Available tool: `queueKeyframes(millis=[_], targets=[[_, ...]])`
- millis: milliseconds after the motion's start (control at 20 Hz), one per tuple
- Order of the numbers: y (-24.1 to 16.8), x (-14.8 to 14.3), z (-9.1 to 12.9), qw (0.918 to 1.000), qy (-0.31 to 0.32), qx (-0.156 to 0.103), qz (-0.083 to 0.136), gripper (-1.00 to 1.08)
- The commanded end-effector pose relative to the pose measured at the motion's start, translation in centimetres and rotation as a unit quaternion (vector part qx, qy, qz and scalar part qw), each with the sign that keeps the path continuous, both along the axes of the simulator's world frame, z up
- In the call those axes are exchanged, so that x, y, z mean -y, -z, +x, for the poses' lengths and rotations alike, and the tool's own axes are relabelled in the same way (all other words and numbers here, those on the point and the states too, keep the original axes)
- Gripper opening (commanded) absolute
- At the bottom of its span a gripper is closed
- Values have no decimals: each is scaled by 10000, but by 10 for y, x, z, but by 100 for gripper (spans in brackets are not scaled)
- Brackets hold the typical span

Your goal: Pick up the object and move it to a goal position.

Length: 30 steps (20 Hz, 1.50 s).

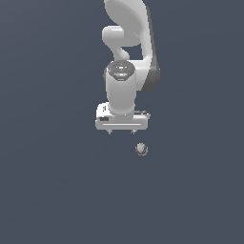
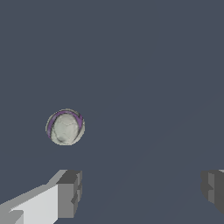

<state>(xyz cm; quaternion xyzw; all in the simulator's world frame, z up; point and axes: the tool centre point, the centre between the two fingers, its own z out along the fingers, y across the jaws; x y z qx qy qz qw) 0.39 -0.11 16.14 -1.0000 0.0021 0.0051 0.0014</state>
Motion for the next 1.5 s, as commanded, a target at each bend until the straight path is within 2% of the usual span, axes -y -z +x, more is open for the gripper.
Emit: queueKeyframes(millis=[0,400,800,1450], targets=[[0,0,0,10000,0,0,0,100],[10,-21,3,9998,-201,-40,-12,100],[12,-24,4,9999,-154,-40,-11,100],[32,-48,11,9980,636,-16,-8,100]])
